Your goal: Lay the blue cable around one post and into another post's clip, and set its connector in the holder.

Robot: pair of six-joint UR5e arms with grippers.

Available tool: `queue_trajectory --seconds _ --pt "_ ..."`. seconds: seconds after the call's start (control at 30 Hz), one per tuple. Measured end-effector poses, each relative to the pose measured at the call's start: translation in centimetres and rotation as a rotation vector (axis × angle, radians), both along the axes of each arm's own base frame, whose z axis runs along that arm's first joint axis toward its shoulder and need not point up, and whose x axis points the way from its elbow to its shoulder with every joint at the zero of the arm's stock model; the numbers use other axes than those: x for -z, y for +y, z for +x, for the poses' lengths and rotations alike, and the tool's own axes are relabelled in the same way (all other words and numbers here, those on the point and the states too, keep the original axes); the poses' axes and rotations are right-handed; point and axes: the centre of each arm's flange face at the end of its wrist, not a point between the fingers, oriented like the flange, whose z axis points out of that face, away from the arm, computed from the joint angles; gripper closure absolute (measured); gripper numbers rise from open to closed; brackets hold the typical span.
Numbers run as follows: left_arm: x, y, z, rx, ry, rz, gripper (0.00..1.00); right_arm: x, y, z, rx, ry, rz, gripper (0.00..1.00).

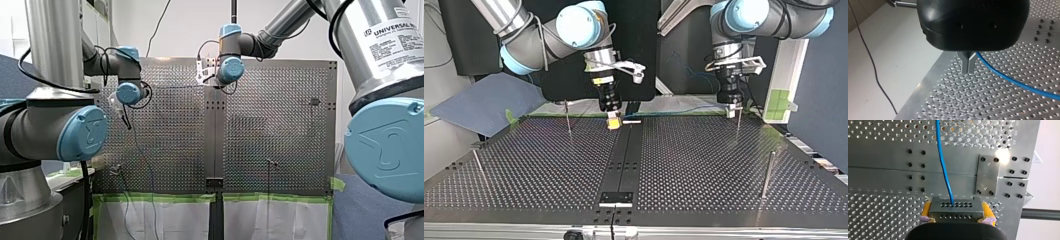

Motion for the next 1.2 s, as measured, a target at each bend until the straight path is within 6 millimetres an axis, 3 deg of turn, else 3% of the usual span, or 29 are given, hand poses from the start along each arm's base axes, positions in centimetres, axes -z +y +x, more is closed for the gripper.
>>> queue_trajectory --seconds 0.43,0.93,1.2 --pt "-4.1 1.7 -2.3 -0.025 -0.013 -0.015 1.0 -1.8 -0.1 1.8 -0.017 0.01 -0.027 1.0" --pt "-15.3 3.4 -3.9 -0.007 -0.168 -0.041 1.0 -3.8 -0.1 3.6 -0.036 0.022 -0.038 1.0" --pt "-21.3 5.1 -5.6 0.009 -0.256 -0.063 1.0 -5.9 -0.4 4.6 -0.043 0.01 -0.049 1.0"
